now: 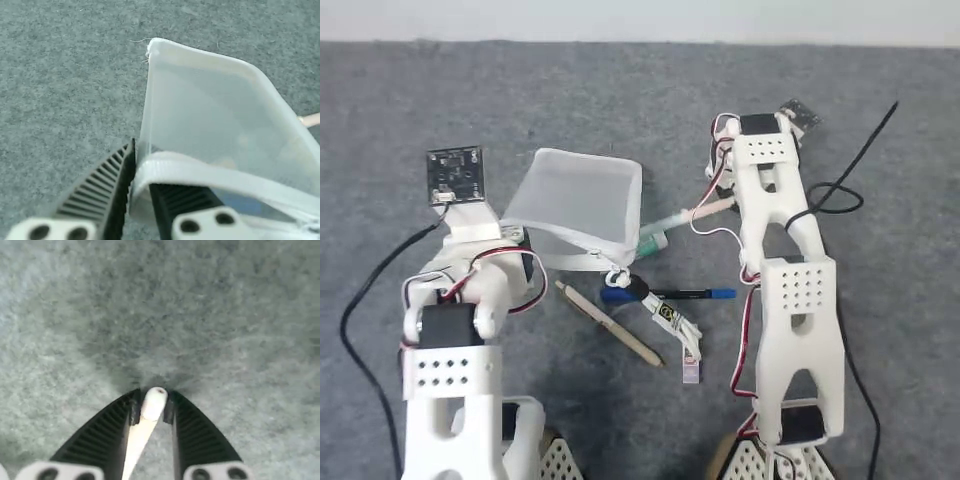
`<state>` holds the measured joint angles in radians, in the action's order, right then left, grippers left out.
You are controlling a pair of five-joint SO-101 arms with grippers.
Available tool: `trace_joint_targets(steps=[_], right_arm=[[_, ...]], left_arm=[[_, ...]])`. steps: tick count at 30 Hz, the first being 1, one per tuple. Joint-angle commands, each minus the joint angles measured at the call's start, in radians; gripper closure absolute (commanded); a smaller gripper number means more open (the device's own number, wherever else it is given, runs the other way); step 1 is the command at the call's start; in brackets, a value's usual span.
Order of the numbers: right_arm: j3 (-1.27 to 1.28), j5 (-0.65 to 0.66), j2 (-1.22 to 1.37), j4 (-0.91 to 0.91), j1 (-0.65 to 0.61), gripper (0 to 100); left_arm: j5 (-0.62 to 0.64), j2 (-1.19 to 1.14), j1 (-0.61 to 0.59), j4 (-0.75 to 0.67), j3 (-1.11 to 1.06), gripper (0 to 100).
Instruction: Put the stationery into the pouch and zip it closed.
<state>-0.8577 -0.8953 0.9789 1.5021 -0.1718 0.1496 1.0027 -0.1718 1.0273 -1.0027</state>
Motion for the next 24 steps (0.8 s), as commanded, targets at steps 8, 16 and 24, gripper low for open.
trace_joint_targets(steps=[8,16,24], right_arm=[[-0.244,0.149,-0.021,0.211,0.001,99.2],[-0.345,0.265,-0.025,0.294,0.024,99.2],[-0.109,0.322,-0.278,0.297,0.050,99.3]], left_arm=[[0.003,0.044,0.002,-0.011,0.050,99],[0.003,0.040,0.005,-0.011,0.050,99],[0.003,0.038,0.005,-0.008,0.056,99]])
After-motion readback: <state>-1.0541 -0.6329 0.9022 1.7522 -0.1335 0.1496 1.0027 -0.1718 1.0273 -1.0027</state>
